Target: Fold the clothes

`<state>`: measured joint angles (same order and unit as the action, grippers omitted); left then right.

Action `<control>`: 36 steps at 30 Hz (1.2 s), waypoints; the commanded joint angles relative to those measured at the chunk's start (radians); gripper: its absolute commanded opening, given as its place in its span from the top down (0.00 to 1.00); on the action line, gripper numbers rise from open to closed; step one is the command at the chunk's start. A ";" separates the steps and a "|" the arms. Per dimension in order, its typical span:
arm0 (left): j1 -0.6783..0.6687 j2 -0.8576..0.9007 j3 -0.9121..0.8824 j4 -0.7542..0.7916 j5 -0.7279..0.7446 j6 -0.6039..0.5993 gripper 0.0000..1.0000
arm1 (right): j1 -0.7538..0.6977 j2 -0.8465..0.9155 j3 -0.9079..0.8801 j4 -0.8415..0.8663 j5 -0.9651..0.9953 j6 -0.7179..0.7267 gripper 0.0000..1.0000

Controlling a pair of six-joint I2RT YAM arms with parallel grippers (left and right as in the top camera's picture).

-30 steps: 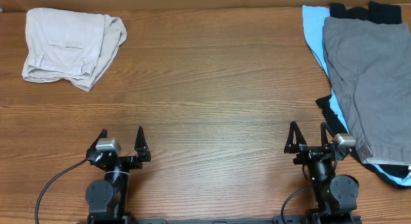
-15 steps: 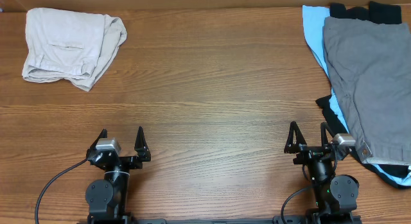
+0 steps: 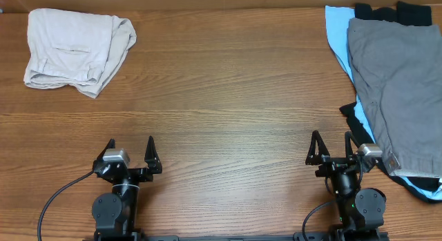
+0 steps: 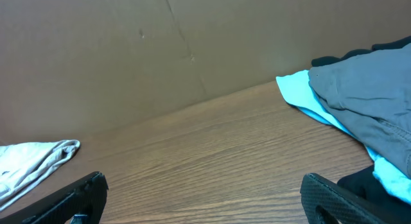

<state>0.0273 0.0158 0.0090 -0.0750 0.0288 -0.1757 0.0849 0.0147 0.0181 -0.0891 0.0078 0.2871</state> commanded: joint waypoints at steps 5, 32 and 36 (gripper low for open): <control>-0.002 -0.010 -0.004 -0.002 -0.010 0.022 0.00 | -0.001 -0.012 -0.010 0.008 0.006 -0.003 0.00; -0.002 -0.010 0.006 0.051 0.051 0.016 0.00 | -0.001 -0.012 -0.009 0.135 0.006 -0.003 0.00; -0.002 -0.001 0.063 0.024 0.050 0.015 0.00 | -0.001 -0.012 0.029 0.135 0.002 -0.004 0.00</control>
<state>0.0273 0.0158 0.0143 -0.0414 0.0566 -0.1757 0.0849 0.0147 0.0185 0.0494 0.0074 0.2871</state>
